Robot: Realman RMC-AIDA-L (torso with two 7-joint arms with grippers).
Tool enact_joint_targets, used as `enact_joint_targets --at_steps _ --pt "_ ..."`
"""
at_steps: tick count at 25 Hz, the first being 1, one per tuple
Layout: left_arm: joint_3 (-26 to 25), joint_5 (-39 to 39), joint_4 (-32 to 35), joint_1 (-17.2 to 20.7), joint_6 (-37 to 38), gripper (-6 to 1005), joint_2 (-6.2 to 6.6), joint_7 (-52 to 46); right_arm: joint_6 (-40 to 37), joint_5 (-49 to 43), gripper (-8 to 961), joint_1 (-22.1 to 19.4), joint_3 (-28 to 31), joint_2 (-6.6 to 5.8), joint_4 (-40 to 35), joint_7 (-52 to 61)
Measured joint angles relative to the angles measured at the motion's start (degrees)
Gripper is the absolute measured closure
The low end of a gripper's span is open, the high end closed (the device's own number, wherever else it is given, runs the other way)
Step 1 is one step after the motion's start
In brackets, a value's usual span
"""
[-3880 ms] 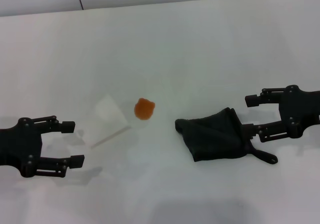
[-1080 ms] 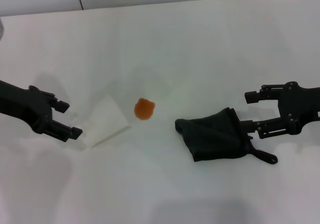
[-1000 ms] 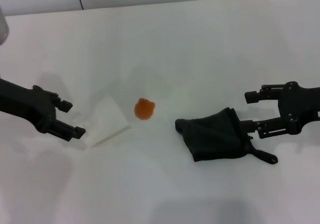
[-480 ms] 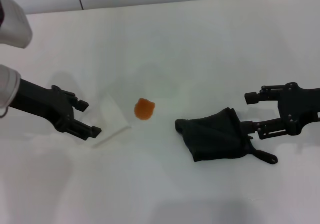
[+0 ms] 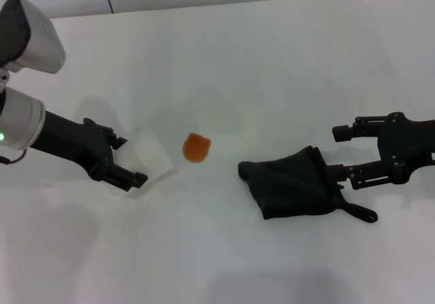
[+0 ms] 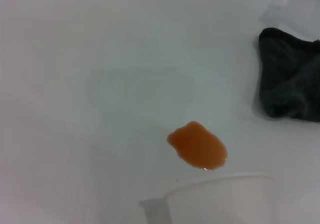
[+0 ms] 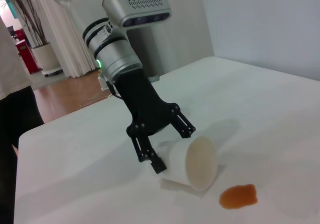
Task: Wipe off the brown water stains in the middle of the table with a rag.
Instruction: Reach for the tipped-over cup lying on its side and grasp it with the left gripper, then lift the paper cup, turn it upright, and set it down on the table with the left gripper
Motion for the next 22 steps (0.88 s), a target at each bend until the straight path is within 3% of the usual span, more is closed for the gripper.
enact_joint_targets --at_steps 7,22 --pt "0.01 1.14 2.78 0.03 -2.33 123 0.00 0.21 0.65 0.00 112 0.07 0.00 0.00 0.00 0.00" --pt "0.00 0.27 3.25 0.70 -2.17 231 0.09 0.86 0.97 -0.06 112 0.63 -0.09 0.00 0.07 0.00"
